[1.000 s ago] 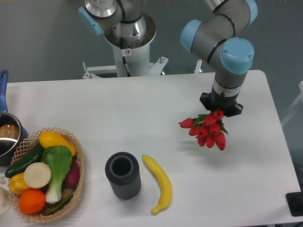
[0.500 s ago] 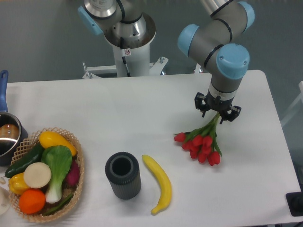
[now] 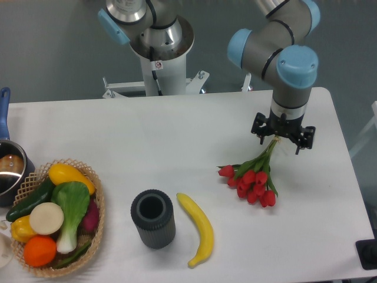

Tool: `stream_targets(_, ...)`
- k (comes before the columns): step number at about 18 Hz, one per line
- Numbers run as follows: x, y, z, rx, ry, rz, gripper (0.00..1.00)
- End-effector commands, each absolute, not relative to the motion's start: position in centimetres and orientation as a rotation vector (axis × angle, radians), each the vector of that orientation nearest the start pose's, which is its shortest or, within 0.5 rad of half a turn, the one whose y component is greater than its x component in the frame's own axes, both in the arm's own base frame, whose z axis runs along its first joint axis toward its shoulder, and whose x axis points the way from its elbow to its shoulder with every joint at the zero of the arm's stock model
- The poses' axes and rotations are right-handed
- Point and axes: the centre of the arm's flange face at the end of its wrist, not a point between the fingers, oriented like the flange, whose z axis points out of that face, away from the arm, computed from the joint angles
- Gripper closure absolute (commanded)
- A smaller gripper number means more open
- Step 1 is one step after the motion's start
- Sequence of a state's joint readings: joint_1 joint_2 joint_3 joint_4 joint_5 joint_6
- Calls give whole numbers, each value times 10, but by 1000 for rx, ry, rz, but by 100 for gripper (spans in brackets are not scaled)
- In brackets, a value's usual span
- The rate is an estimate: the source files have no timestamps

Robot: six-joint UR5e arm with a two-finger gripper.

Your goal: Place the flowers on the table

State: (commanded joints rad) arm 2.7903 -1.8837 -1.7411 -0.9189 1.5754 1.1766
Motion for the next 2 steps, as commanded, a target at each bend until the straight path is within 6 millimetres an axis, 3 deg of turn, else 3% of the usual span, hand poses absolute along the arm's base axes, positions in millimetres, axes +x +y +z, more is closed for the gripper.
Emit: stream_targets(2,-509,332,302,-3074,-57,248,0)
